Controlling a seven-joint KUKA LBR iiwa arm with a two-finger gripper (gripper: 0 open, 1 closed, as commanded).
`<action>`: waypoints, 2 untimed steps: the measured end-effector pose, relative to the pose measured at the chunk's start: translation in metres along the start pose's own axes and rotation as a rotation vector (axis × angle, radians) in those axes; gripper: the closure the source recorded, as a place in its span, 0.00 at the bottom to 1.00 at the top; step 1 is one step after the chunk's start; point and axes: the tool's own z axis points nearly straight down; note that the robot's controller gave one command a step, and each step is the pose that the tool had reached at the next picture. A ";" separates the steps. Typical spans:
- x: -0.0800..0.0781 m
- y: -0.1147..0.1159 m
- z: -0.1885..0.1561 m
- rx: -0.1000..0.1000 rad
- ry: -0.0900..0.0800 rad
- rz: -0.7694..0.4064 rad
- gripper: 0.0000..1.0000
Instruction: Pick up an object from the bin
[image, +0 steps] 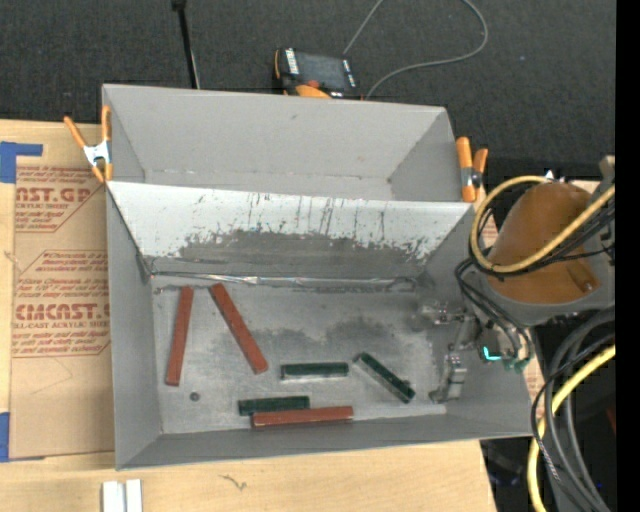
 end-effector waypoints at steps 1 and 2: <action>-0.004 0.071 0.068 -0.003 -0.001 -0.019 0.00; -0.005 0.067 0.064 0.001 -0.006 -0.013 1.00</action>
Offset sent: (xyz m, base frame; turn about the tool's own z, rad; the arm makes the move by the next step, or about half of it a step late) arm 0.0045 0.0655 -0.0636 -0.0121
